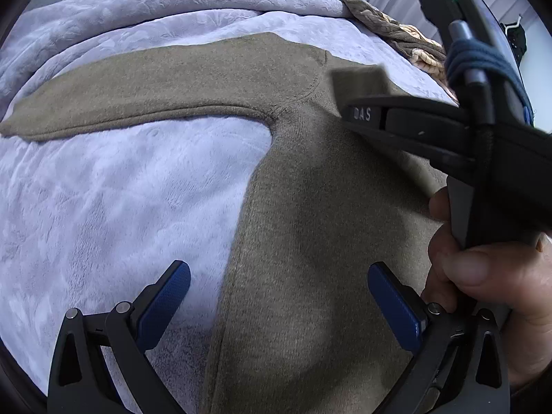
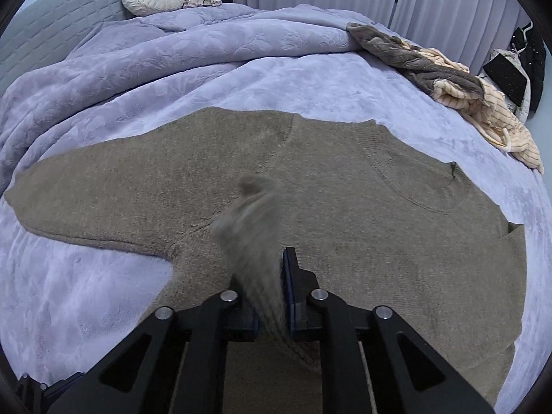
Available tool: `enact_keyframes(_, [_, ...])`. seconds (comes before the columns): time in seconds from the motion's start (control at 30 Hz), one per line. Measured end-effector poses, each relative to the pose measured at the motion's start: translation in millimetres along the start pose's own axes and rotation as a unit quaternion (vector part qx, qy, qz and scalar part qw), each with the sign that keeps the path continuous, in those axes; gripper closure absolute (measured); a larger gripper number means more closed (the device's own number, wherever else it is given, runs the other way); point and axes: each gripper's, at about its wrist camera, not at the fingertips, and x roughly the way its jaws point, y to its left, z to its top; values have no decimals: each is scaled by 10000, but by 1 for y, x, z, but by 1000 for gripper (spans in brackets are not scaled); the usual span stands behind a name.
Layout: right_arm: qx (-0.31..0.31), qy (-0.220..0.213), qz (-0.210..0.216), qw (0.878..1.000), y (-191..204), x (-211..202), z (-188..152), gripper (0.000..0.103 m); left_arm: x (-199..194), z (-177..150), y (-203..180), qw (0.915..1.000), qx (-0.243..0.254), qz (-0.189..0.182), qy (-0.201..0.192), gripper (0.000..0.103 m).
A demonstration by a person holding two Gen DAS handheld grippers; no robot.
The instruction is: Fold small clothes
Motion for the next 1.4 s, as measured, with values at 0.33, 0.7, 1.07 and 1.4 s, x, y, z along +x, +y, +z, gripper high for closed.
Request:
enact_keyframes(0.33, [-91, -716, 184, 9972, -41, -58, 7, 45, -14, 10, -2, 9997, -141, -175, -99, 0])
enact_keyframes(0.7, [1116, -57, -918, 9895, -226, -28, -60, 45, 24, 63, -126, 9912, 1268, -360, -154, 0])
enact_keyframes(1.07, [1863, 179, -638, 9803, -316, 43, -26, 25, 91, 68, -135, 9883, 1512, 119, 178, 0])
enact_keyframes(1.4, [1945, -302, -995, 9754, -286, 4, -2, 24, 79, 68, -116, 9913, 1309, 61, 141, 0])
